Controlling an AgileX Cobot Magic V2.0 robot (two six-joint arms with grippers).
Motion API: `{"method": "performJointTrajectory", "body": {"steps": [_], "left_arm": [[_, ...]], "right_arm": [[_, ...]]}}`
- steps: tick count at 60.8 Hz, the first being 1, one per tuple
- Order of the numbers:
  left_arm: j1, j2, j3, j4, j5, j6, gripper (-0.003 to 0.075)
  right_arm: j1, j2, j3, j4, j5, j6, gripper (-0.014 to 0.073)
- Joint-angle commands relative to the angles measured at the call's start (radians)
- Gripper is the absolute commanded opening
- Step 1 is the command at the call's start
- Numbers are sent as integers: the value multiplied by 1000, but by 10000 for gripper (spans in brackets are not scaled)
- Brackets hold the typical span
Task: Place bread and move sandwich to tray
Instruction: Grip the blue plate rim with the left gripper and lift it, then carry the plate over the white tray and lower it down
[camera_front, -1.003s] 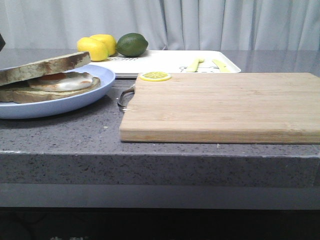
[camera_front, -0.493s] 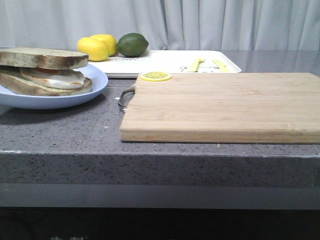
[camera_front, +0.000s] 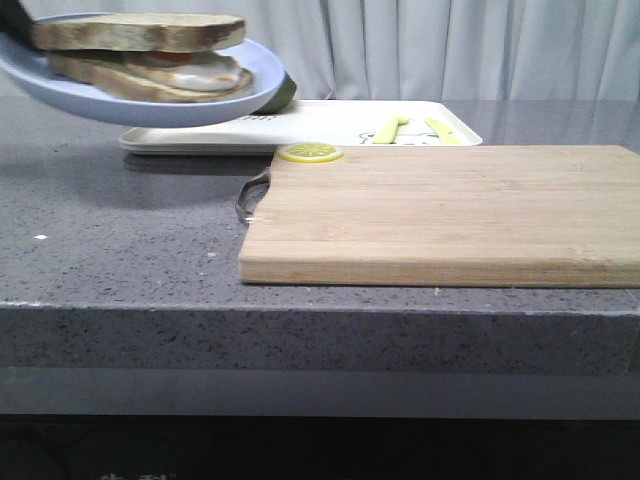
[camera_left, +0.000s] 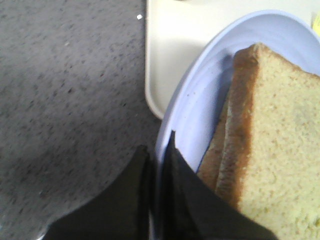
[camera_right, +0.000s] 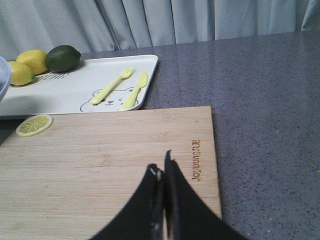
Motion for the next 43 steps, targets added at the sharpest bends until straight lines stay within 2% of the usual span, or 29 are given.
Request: {"method": "performJointTrajectory", "body": {"steps": [1,11,22,28,37,43], "left_arm": [[-44,37,-156,-92,-17,-59,-20],[-85,225,-429,-88,80,-140,-20],[-111,459,-802,-84,234,-254,-20],[-127,559,-982,-77,270,-308,-20],[-147,653,-1123,-55,270,-350,-20],[-154,680,-1133,-48,270,-350,-20]], "right_arm": [[0,6,-28,2,-85,1,-61],[0,6,-26,2,-84,1,-61],[0,7,-15,2,-90,1,-61],[0,7,-15,2,-93,1,-61],[0,7,-15,2,-93,1,-61],[0,7,-15,1,-93,1,-61]]}}
